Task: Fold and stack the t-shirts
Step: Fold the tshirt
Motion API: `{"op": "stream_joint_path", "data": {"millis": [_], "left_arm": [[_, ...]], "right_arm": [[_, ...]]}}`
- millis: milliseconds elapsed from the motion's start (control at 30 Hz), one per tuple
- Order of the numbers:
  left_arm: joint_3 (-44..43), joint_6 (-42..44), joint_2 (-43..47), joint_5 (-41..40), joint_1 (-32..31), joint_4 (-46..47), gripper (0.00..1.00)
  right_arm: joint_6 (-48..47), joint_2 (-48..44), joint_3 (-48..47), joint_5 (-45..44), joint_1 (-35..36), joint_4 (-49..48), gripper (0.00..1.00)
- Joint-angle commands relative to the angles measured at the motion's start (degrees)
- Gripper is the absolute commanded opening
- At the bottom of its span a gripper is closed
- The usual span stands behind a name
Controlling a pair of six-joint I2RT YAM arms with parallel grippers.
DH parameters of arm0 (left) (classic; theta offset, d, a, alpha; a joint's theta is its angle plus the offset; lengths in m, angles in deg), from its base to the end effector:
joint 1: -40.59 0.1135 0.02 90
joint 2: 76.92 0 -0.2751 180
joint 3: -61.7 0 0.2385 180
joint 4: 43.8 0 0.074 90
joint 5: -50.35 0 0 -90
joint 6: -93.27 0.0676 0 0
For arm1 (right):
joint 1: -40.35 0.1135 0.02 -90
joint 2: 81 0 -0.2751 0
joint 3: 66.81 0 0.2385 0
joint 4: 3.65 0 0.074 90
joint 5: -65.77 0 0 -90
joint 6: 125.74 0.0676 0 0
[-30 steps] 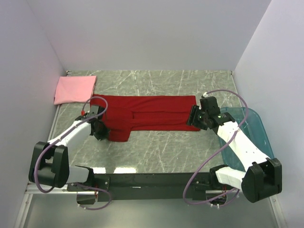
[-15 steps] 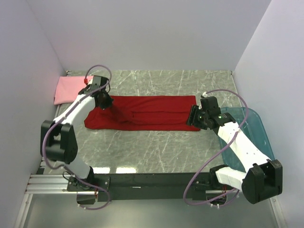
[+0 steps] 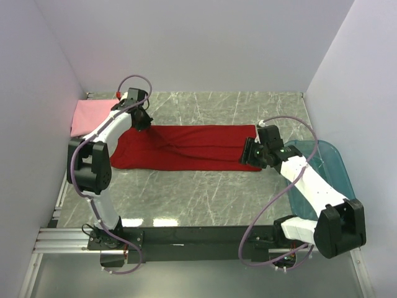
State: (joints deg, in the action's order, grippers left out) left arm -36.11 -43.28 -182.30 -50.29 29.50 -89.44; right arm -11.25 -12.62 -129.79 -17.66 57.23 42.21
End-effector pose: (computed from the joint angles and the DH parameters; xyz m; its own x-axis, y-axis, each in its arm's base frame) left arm 0.4082 -0.0673 0.2349 -0.5989 -0.6097 -0.5192 -0.5151 0.7897 -0.3331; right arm 0.2316 0.0784 0.2367 -0.8272 0.1793 -0.5325 -0.0155 0.9401 0.3406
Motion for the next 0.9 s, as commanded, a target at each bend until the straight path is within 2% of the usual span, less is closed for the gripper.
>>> {"op": "stream_joint_path", "data": {"millis": [0,167,467,567,600,667,700,800,867], "left_arm": [[-3.5,0.8,-1.0,-1.5,0.4,2.9,0.03],[-3.1,-0.6,-2.4,-2.2,1.0,3.2,0.03],[-1.9,-1.2,-4.2,-2.5,1.9,3.9,0.06],[-1.6,-1.3,-3.9,-2.5,2.1,3.8,0.20],[-1.4,-1.0,-3.5,-2.5,2.3,3.8,0.36],[-0.6,-0.5,-1.7,-3.1,2.4,3.7,0.57],[-0.3,-0.2,-0.7,-4.4,2.5,3.5,0.74],[1.8,0.3,3.4,-6.1,2.9,2.1,0.91],[5.3,0.2,7.3,-7.5,3.3,1.4,0.93]], "right_arm": [[-0.6,2.4,-0.7,0.8,1.2,-4.0,0.57],[0.1,7.4,-2.1,0.1,1.9,-6.5,0.51],[0.5,18.4,-5.6,-4.1,1.9,-9.0,0.46],[0.6,20.6,-6.6,-5.2,1.9,-9.9,0.45],[0.5,21.9,-7.0,-5.3,1.8,-9.9,0.45],[0.2,23.4,-8.0,-5.4,2.0,-9.8,0.45],[0.0,23.9,-8.3,-5.4,1.9,-9.7,0.44],[-0.1,25.0,-8.7,-5.3,2.0,-9.4,0.43],[-0.1,25.3,-8.6,-5.2,1.9,-9.4,0.43]]}}
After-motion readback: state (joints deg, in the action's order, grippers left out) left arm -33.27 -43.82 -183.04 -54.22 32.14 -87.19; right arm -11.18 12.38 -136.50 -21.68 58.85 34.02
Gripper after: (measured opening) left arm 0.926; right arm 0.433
